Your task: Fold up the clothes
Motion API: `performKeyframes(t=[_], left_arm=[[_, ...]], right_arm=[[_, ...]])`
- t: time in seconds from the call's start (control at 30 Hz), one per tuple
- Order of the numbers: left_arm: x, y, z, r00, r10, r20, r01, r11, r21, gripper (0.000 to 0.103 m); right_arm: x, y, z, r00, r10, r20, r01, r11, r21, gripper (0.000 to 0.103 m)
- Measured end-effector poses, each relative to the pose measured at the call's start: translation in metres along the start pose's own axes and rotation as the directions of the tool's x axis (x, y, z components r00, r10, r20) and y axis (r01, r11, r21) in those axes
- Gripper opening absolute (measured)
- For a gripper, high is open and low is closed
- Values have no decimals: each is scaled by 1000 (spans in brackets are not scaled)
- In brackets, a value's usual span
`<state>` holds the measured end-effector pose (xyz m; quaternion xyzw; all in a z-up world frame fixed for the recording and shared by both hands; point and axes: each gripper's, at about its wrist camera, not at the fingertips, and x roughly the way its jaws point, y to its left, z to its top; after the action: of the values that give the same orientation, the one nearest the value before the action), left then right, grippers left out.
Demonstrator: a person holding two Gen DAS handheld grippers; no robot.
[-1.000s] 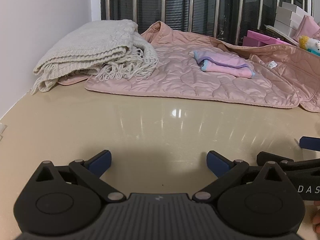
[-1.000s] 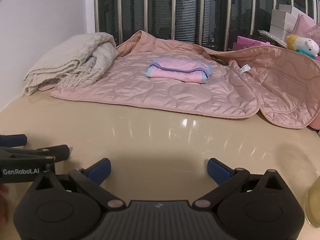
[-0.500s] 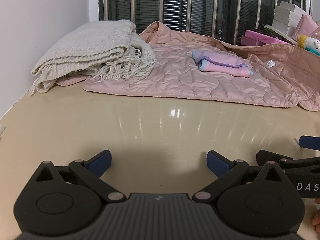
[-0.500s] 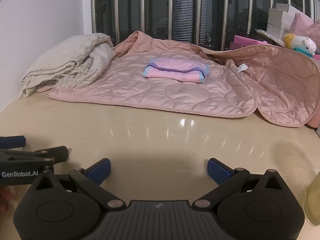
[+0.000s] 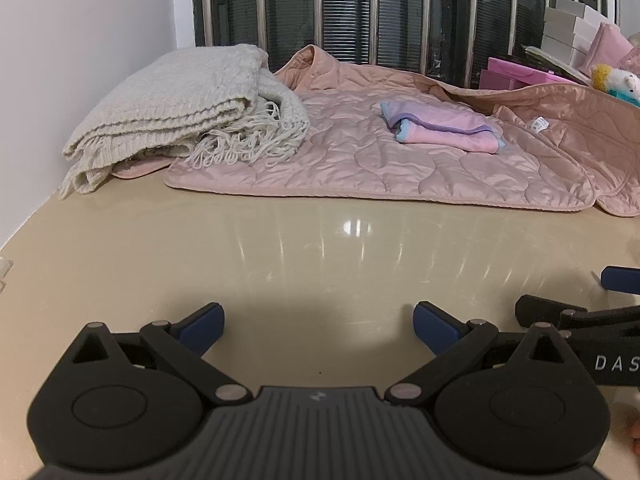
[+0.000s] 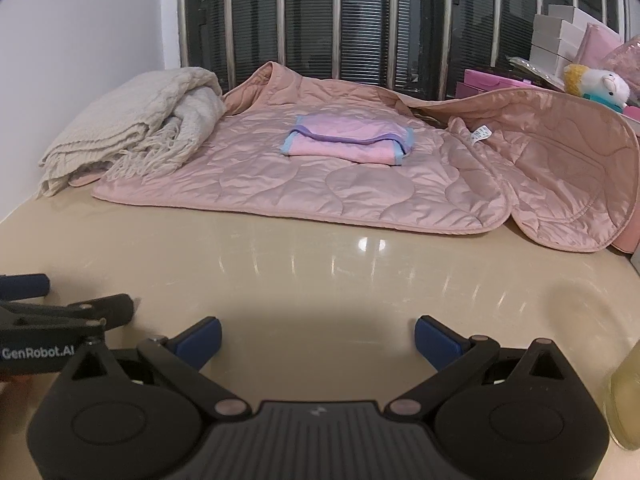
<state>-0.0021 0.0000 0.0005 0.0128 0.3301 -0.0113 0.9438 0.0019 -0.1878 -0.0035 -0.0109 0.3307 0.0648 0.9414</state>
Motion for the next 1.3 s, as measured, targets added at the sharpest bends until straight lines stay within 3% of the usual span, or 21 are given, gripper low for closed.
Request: performKeyframes(t=[0.3,1.3], left_arm=[[1,-3,1,1000,-14,-1,14,1000,12,102],[1,-5,1,1000,6,-5,-7,1000,-13,102]], right_arm=[[0,-3,0,999,-39,-1,39,999,27,103],[1,-3,1,999,-51,-5,51,998,35,103]])
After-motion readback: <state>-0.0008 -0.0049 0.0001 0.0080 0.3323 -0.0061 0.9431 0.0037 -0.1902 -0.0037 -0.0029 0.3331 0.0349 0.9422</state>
